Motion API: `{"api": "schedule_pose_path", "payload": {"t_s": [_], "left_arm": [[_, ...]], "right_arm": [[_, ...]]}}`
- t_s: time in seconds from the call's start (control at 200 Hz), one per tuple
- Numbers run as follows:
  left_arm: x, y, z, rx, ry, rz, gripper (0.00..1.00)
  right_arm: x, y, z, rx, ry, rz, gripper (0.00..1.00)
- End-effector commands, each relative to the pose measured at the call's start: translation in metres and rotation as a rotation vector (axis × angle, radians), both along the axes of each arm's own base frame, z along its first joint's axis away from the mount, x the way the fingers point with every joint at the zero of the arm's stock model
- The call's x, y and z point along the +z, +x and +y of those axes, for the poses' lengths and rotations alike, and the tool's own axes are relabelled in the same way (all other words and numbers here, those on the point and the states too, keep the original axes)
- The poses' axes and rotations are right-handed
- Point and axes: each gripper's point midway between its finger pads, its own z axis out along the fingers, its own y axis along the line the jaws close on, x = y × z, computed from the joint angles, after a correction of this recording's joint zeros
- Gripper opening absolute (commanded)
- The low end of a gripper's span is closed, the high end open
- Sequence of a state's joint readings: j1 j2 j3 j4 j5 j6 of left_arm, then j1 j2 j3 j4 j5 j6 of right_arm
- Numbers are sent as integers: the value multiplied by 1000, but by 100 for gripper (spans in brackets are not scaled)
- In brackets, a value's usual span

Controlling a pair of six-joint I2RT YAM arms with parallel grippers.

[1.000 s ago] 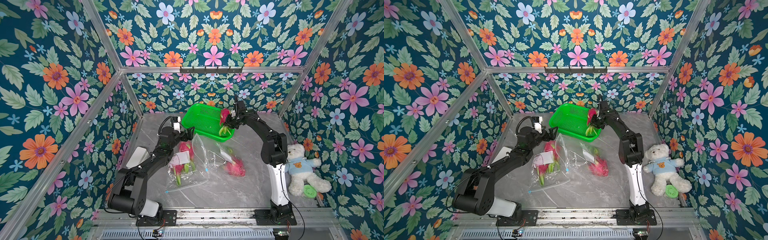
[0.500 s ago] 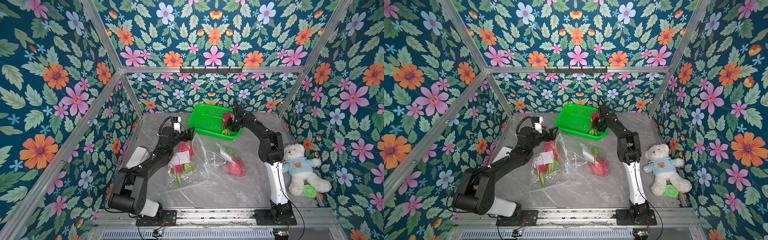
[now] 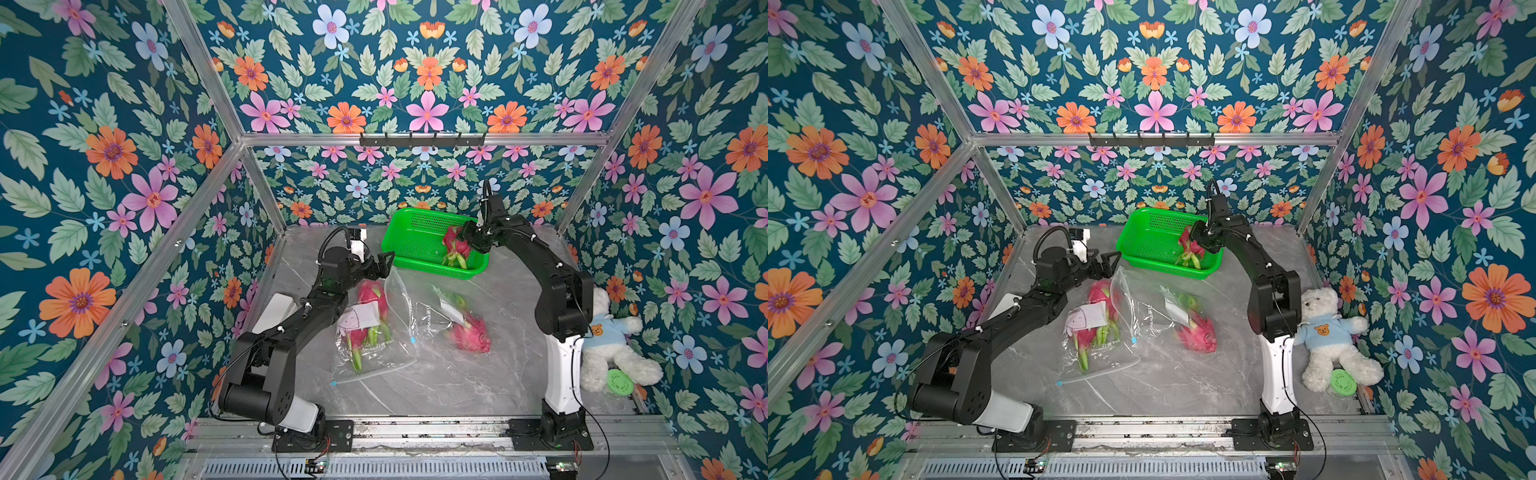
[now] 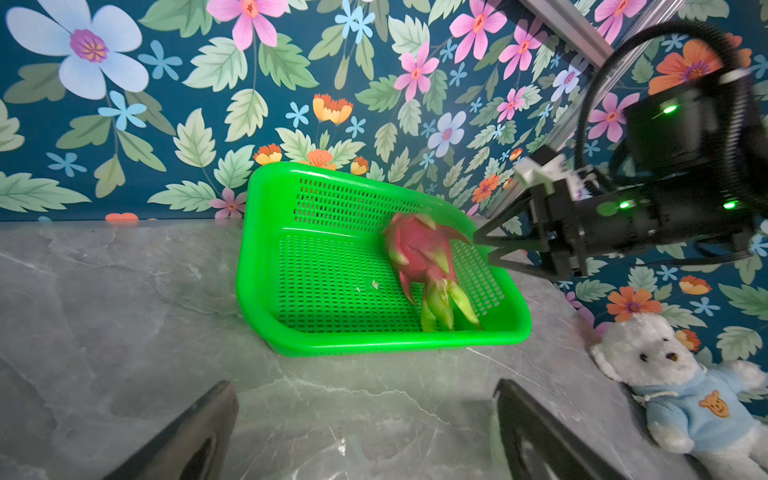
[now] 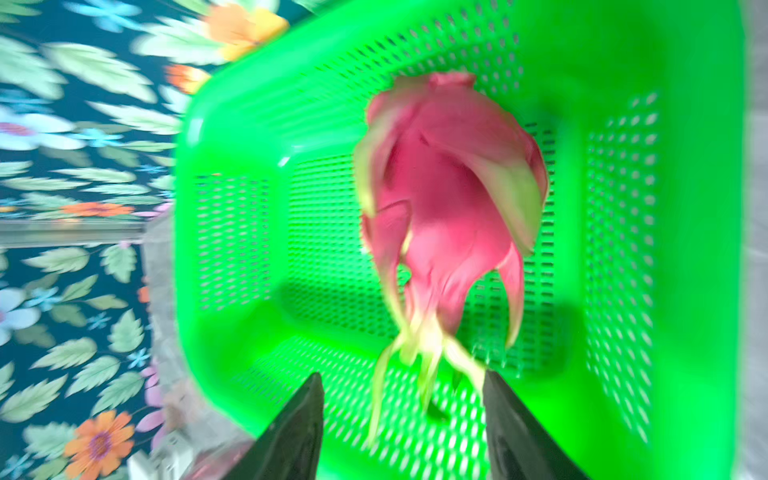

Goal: Open the zip-top bag and take out the dragon fruit
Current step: Place the dragon fruit in the basket, then open the zipper of the food storage bag at the center of the board.

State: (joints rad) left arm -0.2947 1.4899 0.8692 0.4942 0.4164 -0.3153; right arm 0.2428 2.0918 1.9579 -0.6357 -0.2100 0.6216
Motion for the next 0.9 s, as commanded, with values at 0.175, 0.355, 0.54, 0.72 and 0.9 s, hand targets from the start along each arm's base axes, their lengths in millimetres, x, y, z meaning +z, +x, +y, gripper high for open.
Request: {"api": "schedule_pose_path", "payload": {"t_s": [0.175, 0.355, 0.54, 0.72, 0.9], "left_arm": [[-11, -11, -9, -71, 5, 61, 99], [-14, -13, -22, -138, -58, 109, 99], [-23, -19, -46, -197, -124, 162, 99], [-25, -25, -65, -237, -166, 190, 99], [-28, -37, -84, -296, -188, 215, 92]], "right_arm": [[35, -102, -24, 71, -50, -33, 62], [19, -200, -45, 66, -38, 20, 62], [-21, -294, -43, 57, 45, 120, 61], [-48, -332, -19, 66, 209, 121, 60], [-76, -335, -2, 67, 261, 114, 60]]}}
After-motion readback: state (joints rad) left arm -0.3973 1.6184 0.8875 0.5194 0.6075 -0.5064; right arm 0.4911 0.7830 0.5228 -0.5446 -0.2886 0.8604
